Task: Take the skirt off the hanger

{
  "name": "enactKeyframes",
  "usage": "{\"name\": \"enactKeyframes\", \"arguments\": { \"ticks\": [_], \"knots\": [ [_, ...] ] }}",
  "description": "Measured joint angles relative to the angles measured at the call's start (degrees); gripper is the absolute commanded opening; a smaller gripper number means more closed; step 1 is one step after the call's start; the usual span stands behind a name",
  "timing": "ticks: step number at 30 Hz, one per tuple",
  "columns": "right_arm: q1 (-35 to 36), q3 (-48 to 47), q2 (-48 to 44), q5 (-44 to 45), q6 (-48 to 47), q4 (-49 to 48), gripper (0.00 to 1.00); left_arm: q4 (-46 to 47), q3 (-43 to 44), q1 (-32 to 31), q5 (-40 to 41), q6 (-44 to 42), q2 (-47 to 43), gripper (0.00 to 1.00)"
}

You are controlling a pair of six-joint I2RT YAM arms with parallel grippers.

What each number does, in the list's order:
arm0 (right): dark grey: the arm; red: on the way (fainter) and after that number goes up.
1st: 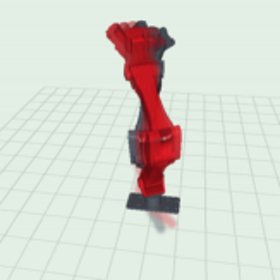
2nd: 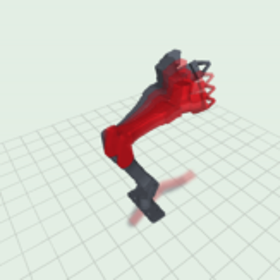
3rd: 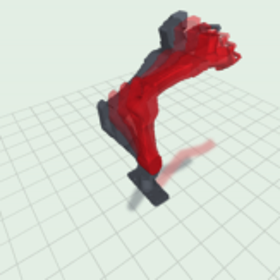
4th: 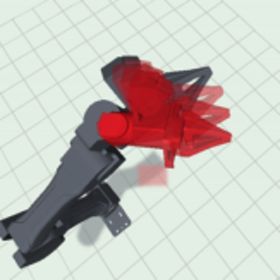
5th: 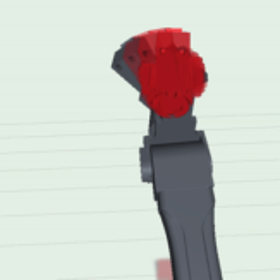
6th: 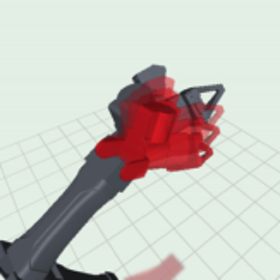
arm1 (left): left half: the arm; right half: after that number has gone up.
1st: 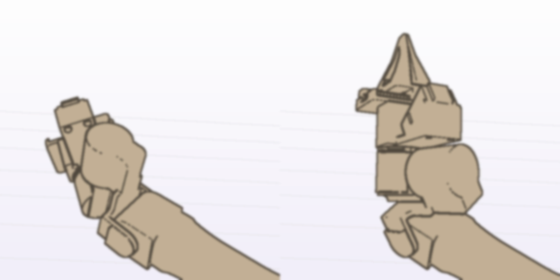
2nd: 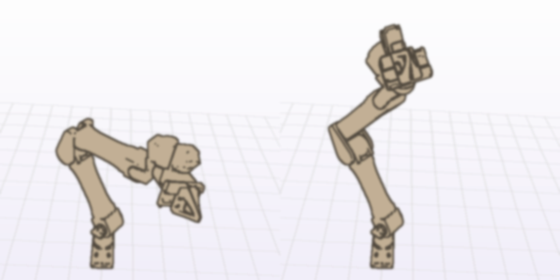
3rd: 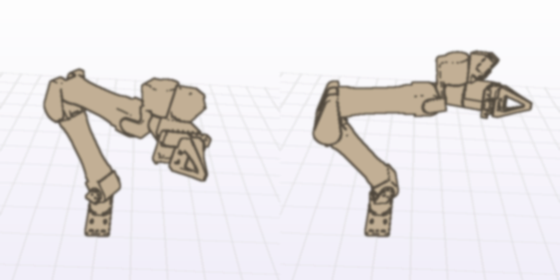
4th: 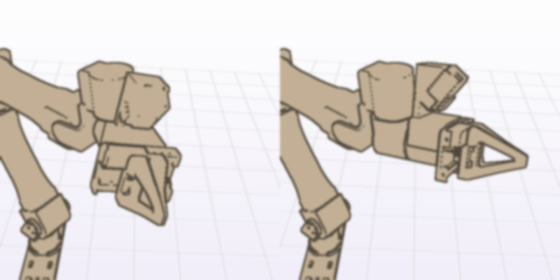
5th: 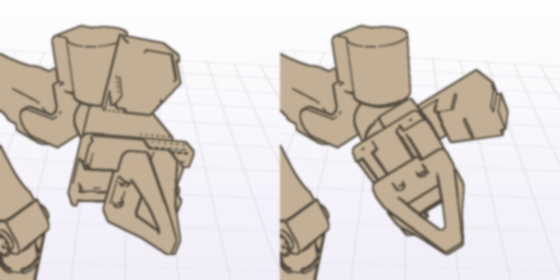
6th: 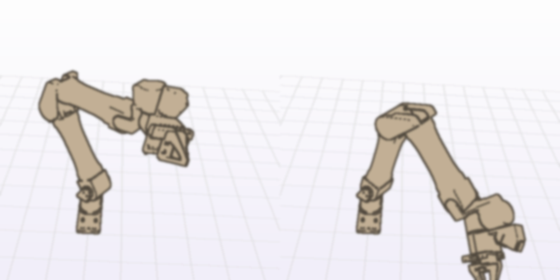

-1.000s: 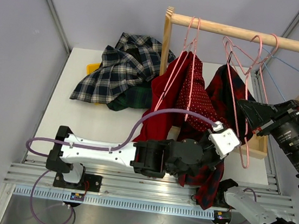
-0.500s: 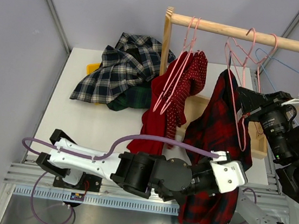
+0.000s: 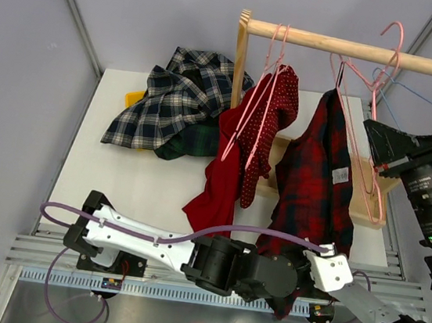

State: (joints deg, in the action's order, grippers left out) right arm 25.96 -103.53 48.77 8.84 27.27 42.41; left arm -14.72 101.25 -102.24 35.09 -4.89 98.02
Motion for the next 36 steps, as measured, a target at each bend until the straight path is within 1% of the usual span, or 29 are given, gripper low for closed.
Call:
{"name": "enactKeyframes", "arguments": {
  "ticks": [6,9,10,13,15,17,19,20,22,24,26,28,30,32,36],
  "knots": [
    [-0.02,-1.66,-4.87,-6.45,7.10,9.75,0.00,-2.40,-1.55,2.86,5.01,-1.11,-0.98,0.00],
    [-0.02,-4.70,-6.88,-10.62,7.74,16.00,0.00,-5.57,-0.26,3.87,7.34,-3.37,-3.21,0.00],
    [-0.02,-6.16,-7.45,-12.46,7.72,17.55,0.00,-8.37,1.49,3.91,7.93,-4.11,-4.00,0.00],
    [-0.02,-8.85,-10.01,-18.10,7.69,19.78,0.00,-16.72,10.27,3.43,9.60,-5.88,-5.90,0.00],
    [-0.02,-8.92,-12.72,-21.53,7.37,20.46,0.00,-21.18,15.98,2.47,13.09,-7.58,-8.31,0.00],
    [-0.02,-8.28,-15.65,-24.02,6.73,20.55,0.00,-22.23,18.32,0.87,18.10,-10.51,-12.09,0.00],
    [-0.02,-6.23,-19.76,-26.40,5.99,19.91,0.00,-19.30,17.49,-1.70,24.35,-16.81,-18.01,0.00],
    [-0.02,-5.25,-21.70,-27.43,5.73,19.58,0.00,-14.86,15.72,-3.72,27.54,-21.94,-21.24,0.00],
    [-0.02,-4.20,-24.52,-29.11,5.46,18.95,0.00,-0.57,9.66,-8.11,32.48,-34.10,-27.56,0.00],
    [-0.02,-4.04,-26.27,-30.82,4.94,17.86,0.00,13.62,7.34,-11.21,35.95,-46.95,-31.19,0.00],
    [-0.02,-4.76,-26.80,-31.98,3.98,16.76,0.00,25.64,7.39,-11.69,37.51,-57.68,-32.15,0.00],
    [0.00,-6.14,-26.71,-32.54,2.80,16.39,0.00,34.40,7.39,-11.23,38.10,-65.70,-32.30,0.00],
    [0.20,-8.02,-26.29,-32.98,1.55,16.81,0.00,37.77,7.39,-9.01,37.53,-69.57,-32.26,0.00],
    [0.79,-10.93,-25.35,-34.14,0.07,17.27,0.00,34.91,7.76,-3.76,36.22,-67.91,-32.44,0.00],
    [3.04,-16.83,-22.43,-34.95,-3.17,18.91,0.00,21.24,10.49,11.06,33.53,-60.43,-31.52,0.00]
  ]
}}
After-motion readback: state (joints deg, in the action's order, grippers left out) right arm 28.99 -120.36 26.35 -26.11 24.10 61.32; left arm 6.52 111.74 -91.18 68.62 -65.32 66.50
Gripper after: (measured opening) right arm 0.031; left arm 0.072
